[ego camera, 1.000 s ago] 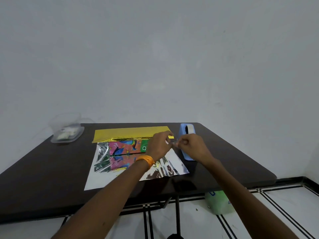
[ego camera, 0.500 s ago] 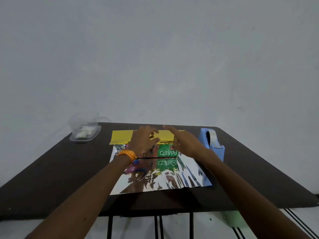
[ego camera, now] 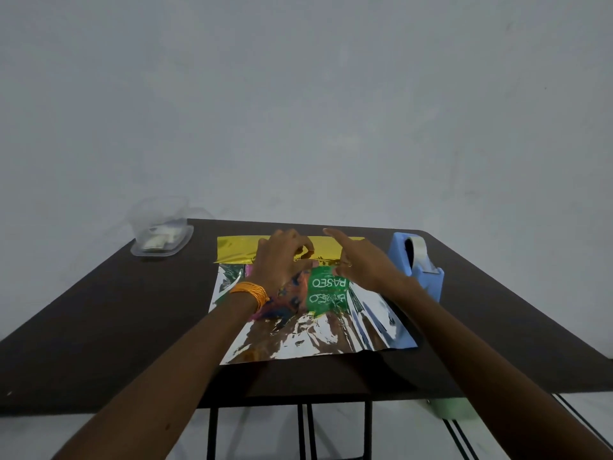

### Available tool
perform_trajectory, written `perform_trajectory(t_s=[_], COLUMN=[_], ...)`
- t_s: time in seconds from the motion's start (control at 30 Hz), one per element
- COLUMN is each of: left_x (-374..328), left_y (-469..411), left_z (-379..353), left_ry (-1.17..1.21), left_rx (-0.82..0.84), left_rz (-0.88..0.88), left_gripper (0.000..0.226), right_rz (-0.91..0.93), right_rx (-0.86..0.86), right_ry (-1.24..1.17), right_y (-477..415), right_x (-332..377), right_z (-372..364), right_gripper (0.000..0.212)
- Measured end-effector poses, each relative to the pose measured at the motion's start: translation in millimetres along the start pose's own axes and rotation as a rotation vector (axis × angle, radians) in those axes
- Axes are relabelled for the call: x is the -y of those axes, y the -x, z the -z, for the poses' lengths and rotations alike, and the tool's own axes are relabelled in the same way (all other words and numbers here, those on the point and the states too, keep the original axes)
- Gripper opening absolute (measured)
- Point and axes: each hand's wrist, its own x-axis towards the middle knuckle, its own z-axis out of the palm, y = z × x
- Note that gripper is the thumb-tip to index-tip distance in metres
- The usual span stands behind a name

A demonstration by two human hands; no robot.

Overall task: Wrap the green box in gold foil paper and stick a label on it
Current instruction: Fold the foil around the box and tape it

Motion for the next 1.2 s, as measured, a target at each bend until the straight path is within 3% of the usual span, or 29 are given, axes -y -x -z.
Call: perform_trajectory(t_s=[0.23,0.53,0.9,1.2], left_x=[-0.8,0.8,0.7,2.2], left_y=[-0.9,0.9,1.7,1.4], left_z=[0.4,0.7,-0.1,1.7], left_ry=[0.000,0.044,0.037,0.022], left_rx=[0.034,0.027,0.044,0.049], left_rz=[0.026,0.022,0.015,-0.009], left_gripper=[0.030,0.029,0.026,0.027], right_rz=[-0.104,-0.351,-0.282,-0.362], right_rx=[-0.131,-0.127,-0.113,-0.085], right_ry=[0.231,0.169,0.222,0.139], right_y=[-8.9,0.6,-14.6,2.6], right_x=[-1.1,-31.0,-2.8,-29.6], right_z=[-9.9,6.0,0.1,15.9], right_gripper=[0.086,0.092,0.108,0.092])
